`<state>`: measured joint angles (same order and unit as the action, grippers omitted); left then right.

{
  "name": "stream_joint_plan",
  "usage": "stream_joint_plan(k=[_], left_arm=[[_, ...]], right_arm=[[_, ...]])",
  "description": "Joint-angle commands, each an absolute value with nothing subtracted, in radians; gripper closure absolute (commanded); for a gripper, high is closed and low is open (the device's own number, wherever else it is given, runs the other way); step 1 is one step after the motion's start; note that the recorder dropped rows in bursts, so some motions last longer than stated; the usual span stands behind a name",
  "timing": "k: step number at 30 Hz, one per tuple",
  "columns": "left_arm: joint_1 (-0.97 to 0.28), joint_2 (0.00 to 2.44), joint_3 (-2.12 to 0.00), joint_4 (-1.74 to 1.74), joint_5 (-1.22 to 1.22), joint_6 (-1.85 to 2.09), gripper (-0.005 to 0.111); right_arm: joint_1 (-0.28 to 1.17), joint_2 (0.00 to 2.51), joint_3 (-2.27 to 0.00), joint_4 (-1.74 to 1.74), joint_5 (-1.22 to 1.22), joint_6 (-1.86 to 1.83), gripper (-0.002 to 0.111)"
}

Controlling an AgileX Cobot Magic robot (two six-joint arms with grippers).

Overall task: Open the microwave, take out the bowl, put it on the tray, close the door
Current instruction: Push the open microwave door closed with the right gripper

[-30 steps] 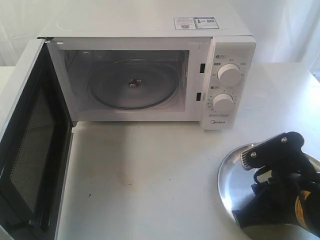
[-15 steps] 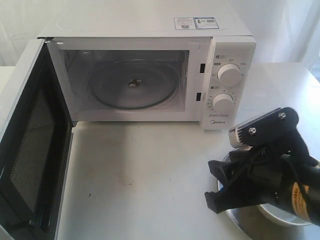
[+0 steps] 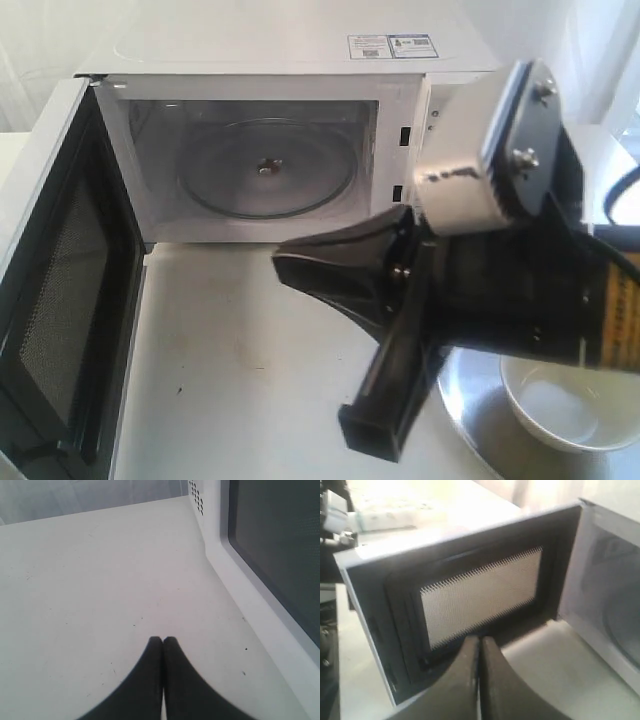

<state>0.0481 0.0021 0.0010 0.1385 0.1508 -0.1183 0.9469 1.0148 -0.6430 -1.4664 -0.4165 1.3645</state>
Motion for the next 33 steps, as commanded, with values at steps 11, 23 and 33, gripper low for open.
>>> stream_joint_plan(k=[11,23,33], left_arm=[[0.047,0.000,0.000,0.135,0.149,-0.125,0.107],[0.047,0.000,0.000,0.135,0.149,-0.125,0.107],[0.047,0.000,0.000,0.135,0.149,-0.125,0.107]], right_arm=[[1.080,1.501,-1.014,-1.198,-0.606,0.940,0.108],[1.355,1.634,-1.176,-1.250,-0.263,0.788,0.108],[1.366,1.686,-1.199,-1.255,0.211,0.769,0.108]])
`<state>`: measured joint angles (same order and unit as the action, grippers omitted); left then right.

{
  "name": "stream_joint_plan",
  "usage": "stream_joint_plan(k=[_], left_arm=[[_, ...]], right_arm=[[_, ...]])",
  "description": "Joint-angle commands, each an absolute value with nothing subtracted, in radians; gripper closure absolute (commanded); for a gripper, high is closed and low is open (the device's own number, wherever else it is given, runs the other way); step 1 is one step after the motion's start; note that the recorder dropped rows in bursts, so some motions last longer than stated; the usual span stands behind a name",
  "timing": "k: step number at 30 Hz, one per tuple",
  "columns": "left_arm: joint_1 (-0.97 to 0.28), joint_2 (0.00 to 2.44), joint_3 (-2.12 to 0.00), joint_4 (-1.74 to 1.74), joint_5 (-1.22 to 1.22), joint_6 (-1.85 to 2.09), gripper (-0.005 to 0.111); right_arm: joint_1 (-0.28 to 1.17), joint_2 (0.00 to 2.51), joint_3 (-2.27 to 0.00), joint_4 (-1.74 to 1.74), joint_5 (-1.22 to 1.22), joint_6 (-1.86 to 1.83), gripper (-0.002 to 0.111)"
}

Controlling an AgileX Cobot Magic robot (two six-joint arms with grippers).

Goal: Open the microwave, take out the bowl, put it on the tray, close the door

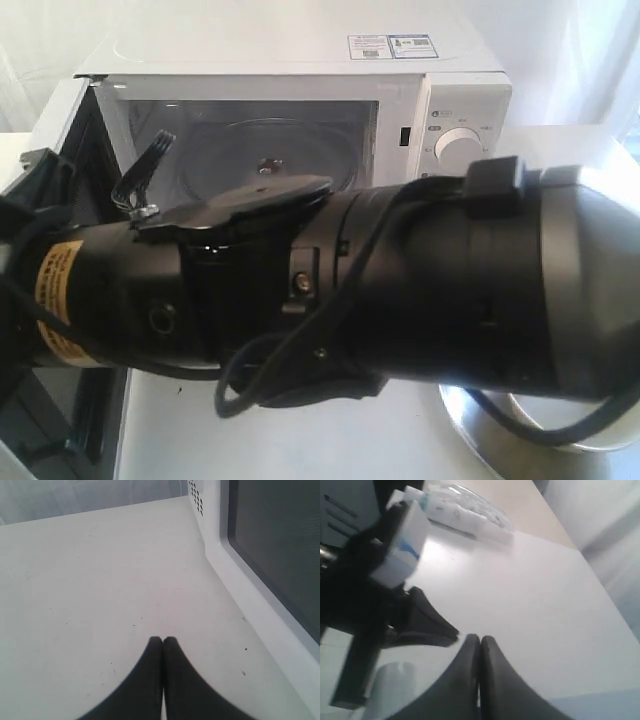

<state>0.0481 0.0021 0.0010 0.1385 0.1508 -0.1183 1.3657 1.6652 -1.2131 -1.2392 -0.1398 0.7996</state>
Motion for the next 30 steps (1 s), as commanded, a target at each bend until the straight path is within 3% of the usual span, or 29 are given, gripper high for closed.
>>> stream_joint_plan(k=[1,7,11,23,30], left_arm=[[0.047,0.000,0.000,0.135,0.149,-0.125,0.107],[0.047,0.000,0.000,0.135,0.149,-0.125,0.107],[0.047,0.000,0.000,0.135,0.149,-0.125,0.107],[0.047,0.000,0.000,0.135,0.149,-0.125,0.107],[0.047,0.000,0.000,0.135,0.149,-0.125,0.107]], right_arm=[[1.366,1.686,-1.199,-1.255,0.312,0.748,0.108],[1.366,1.684,-1.198,-1.231,0.851,0.700,0.108],[1.364,1.678,-1.198,-1.297,1.221,0.879,0.108],[1.366,1.570,-1.197,-1.305,1.207,0.947,0.108],[1.502,1.415,-1.115,-1.427,0.927,1.086,0.108]])
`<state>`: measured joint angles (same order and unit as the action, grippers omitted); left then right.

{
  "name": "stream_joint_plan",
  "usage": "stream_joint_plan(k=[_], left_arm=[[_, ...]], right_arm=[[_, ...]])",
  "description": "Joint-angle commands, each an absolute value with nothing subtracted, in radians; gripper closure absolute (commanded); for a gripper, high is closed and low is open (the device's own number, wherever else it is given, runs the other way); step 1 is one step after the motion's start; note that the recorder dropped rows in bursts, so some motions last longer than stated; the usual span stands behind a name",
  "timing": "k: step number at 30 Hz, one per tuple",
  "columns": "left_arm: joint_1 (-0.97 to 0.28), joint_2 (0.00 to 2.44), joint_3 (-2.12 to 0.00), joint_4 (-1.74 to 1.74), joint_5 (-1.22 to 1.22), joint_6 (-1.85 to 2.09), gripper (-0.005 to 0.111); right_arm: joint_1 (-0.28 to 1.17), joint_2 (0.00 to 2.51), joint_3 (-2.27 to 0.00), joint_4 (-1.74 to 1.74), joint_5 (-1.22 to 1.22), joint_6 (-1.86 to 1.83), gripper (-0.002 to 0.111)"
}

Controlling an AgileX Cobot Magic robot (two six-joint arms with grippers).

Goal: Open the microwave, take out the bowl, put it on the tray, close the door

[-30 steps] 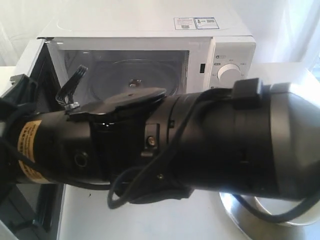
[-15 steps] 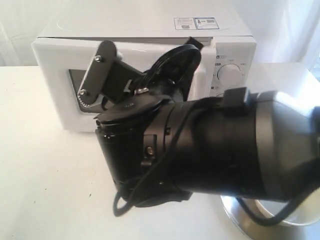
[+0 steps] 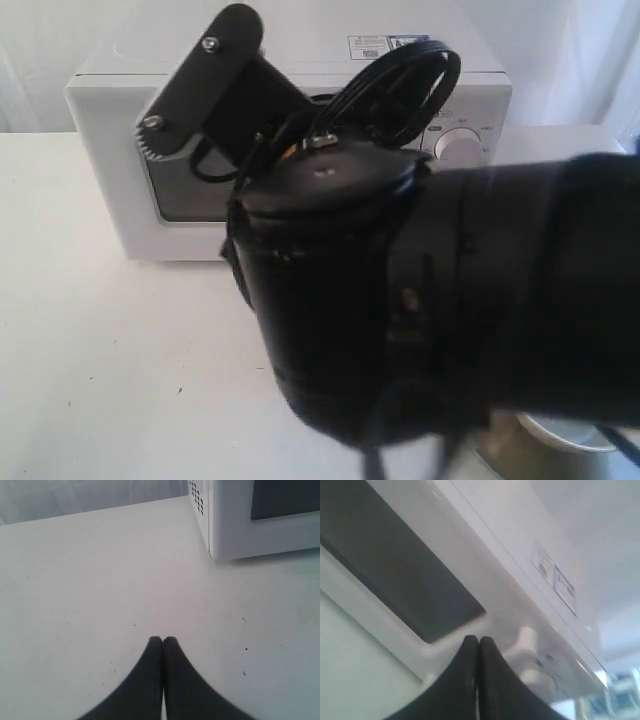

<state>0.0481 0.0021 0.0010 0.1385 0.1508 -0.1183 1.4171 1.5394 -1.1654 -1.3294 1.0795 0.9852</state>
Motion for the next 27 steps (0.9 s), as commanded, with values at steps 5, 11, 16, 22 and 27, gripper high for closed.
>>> stream_joint_plan(k=[5,11,16,22,27], left_arm=[[0.047,0.000,0.000,0.135,0.149,-0.125,0.107],[0.047,0.000,0.000,0.135,0.149,-0.125,0.107],[0.047,0.000,0.000,0.135,0.149,-0.125,0.107],[0.047,0.000,0.000,0.135,0.149,-0.125,0.107],[0.047,0.000,0.000,0.135,0.149,-0.125,0.107]], right_arm=[[1.593,1.130,-0.985,-1.359,0.639,1.077,0.108],[1.604,0.787,-0.778,-1.286,0.362,1.176,0.108],[1.604,0.596,-0.644,-1.202,0.362,1.238,0.108],[1.604,0.462,-0.617,-1.133,0.416,1.236,0.108],[1.604,0.380,-0.607,-1.114,0.558,1.206,0.108]])
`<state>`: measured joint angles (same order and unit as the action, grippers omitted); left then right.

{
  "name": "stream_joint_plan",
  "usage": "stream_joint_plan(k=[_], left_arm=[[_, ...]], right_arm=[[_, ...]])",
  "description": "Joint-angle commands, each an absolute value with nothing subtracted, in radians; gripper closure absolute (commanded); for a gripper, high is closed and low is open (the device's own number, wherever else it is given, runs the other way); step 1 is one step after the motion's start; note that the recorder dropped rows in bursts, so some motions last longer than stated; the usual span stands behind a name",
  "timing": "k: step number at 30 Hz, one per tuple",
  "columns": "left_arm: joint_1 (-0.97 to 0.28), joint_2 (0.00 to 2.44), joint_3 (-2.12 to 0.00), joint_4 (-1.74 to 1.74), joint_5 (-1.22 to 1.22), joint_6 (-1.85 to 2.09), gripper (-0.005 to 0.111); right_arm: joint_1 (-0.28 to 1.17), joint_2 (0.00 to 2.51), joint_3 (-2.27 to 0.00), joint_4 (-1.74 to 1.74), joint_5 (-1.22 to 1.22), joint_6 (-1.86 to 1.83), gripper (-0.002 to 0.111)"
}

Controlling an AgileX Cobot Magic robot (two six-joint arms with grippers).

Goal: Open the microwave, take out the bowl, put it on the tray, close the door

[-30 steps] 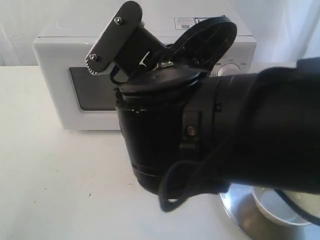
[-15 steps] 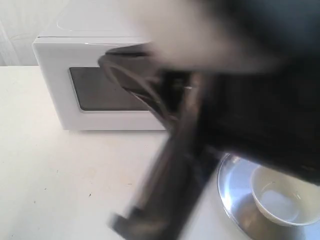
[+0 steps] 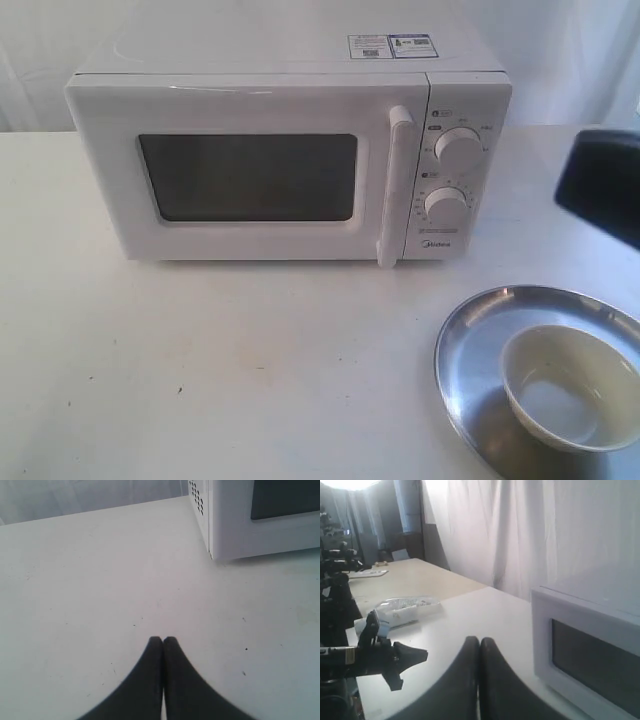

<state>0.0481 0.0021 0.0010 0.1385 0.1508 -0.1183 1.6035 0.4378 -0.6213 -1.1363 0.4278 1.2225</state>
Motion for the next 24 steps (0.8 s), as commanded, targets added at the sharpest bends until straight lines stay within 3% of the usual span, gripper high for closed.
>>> stream_joint_plan(k=[1,6,10,19,24], left_arm=[[0.047,0.000,0.000,0.135,0.149,-0.125,0.107],[0.047,0.000,0.000,0.135,0.149,-0.125,0.107],[0.047,0.000,0.000,0.135,0.149,-0.125,0.107],[0.047,0.000,0.000,0.135,0.149,-0.125,0.107],[0.047,0.000,0.000,0.135,0.149,-0.125,0.107]], right_arm=[[1.604,0.373,-0.599,-1.116,0.597,1.213,0.108],[1.604,0.367,-0.503,-1.235,0.736,1.208,0.108],[1.516,0.298,-0.399,-1.371,0.661,1.276,0.108],[1.059,0.000,-0.210,-1.416,0.419,1.392,0.108],[0.811,0.000,-0.142,-1.416,0.286,1.392,0.108]])
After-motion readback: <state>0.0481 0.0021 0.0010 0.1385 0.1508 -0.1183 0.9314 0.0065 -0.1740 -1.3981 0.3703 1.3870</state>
